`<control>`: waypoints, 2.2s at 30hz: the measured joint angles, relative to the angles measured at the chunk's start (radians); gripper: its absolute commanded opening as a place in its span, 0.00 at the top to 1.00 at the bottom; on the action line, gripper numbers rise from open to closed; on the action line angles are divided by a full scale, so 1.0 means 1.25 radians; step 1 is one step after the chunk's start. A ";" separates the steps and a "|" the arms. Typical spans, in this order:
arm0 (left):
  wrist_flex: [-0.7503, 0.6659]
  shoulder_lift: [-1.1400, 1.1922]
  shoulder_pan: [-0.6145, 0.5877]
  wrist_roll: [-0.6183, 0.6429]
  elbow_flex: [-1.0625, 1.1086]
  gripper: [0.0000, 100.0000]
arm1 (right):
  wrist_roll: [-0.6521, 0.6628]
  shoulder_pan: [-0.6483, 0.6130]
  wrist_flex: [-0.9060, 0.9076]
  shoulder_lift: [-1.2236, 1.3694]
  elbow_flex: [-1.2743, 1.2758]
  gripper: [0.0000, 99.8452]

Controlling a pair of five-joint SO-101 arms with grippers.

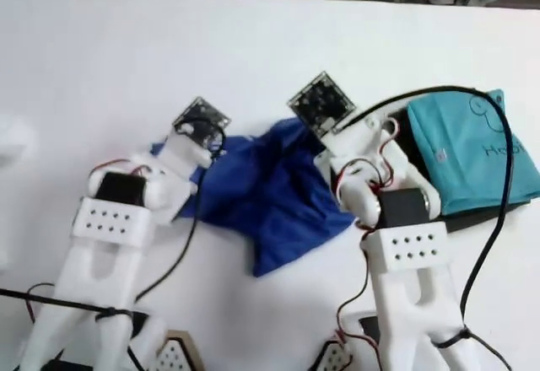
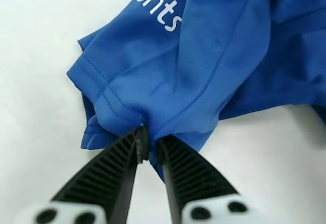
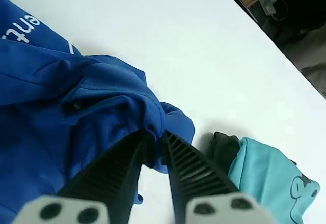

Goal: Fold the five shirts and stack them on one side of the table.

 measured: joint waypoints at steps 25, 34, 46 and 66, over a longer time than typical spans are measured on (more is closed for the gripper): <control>0.000 0.000 -0.007 0.000 0.002 0.94 | 0.031 0.031 0.028 0.000 0.000 0.98; 0.000 0.000 -0.007 0.000 0.002 0.94 | 0.063 0.031 0.028 0.000 0.000 0.98; 0.000 0.000 -0.007 0.000 0.002 0.88 | 0.068 0.031 0.029 0.000 0.000 0.98; 0.032 0.000 -0.007 0.001 -0.007 0.90 | 0.068 0.031 0.029 0.000 0.000 0.98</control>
